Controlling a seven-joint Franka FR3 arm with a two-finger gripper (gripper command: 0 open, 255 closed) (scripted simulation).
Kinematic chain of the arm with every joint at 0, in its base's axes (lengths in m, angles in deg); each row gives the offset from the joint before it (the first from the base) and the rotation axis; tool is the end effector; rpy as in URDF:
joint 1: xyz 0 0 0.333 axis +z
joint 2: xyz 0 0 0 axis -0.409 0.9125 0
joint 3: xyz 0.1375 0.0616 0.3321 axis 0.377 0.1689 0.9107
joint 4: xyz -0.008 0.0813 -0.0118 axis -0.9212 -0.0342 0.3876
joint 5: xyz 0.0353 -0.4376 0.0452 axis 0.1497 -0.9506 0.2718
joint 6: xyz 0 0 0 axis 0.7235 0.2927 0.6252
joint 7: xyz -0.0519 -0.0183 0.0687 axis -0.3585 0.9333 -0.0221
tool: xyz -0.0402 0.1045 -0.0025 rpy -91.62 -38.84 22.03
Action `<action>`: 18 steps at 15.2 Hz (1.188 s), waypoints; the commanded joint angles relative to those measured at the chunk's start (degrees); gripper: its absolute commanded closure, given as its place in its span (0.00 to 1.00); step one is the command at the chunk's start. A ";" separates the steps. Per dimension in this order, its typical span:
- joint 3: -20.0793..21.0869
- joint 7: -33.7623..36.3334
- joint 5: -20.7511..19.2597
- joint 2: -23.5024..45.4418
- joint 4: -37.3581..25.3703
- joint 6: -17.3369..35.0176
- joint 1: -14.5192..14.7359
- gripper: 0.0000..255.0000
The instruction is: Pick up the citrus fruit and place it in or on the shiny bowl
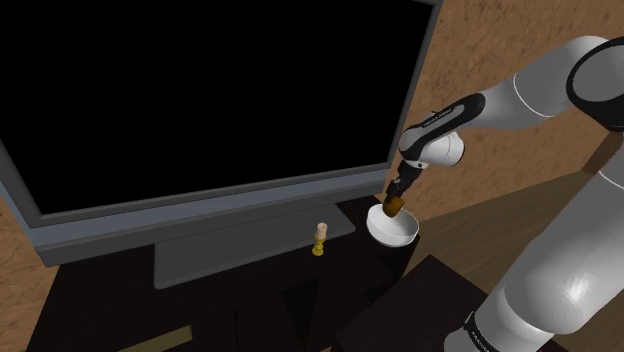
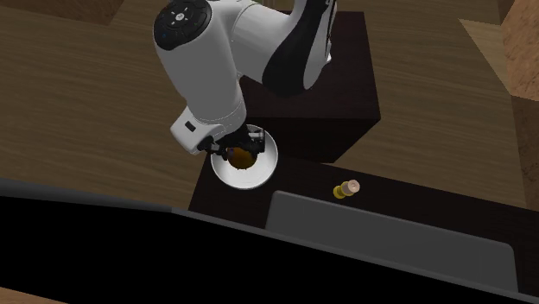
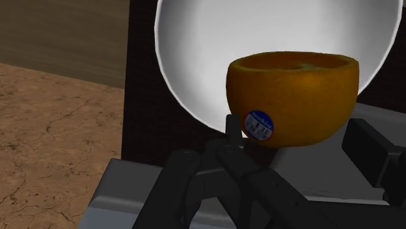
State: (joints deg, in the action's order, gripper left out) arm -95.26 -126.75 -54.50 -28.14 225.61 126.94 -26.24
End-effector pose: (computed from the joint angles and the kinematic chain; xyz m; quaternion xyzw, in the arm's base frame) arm 0.4412 -0.2313 0.3162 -0.9968 -0.0127 -0.0723 0.0314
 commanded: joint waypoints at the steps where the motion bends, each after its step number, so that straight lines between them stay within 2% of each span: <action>1: -0.02 -1.19 1.61 1.51 0.37 1.70 0.31 1.00; 5: 0.11 -4.26 5.46 4.75 0.80 4.77 0.69 1.00; 13: 0.14 -4.26 5.46 4.75 0.80 4.77 0.66 1.00; 14: 0.14 -4.26 5.46 4.75 0.80 4.77 0.66 0.00; 18: 0.14 -4.27 5.46 4.76 0.79 4.77 0.66 0.00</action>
State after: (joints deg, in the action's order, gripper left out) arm -95.12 -131.02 -49.04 -23.38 226.40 131.71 -25.58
